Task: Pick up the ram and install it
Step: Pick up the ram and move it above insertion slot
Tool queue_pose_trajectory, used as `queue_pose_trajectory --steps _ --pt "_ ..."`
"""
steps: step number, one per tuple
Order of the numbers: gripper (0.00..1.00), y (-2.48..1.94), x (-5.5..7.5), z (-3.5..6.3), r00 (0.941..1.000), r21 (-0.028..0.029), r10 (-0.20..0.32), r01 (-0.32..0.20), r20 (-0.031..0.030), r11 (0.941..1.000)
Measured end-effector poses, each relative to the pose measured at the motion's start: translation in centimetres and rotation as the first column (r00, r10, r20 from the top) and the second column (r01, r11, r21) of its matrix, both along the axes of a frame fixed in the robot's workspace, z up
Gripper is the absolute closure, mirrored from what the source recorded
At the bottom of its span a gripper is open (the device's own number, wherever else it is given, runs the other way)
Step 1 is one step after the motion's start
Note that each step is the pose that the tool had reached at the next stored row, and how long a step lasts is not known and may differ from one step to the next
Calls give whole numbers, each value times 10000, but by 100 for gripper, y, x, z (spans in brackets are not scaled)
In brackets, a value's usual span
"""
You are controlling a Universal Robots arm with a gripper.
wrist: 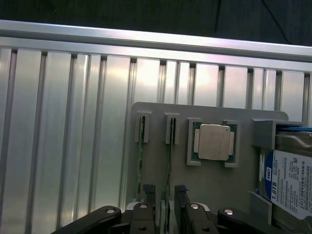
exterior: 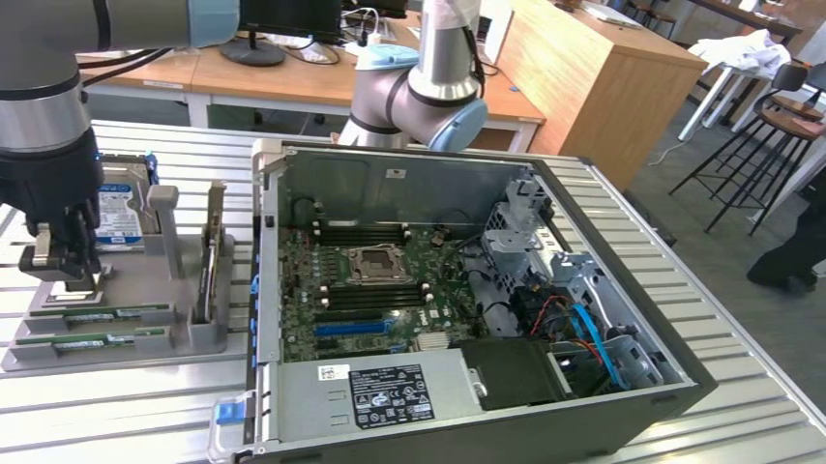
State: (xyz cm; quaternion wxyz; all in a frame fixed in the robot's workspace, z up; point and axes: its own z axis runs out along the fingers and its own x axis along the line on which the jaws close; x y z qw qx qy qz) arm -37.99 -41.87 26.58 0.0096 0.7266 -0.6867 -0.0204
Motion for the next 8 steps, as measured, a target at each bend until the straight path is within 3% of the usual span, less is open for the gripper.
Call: queue_pose_trajectory --steps 8 --pt "70 -87 0 -4 10000 0 1 -1 -1 10000"
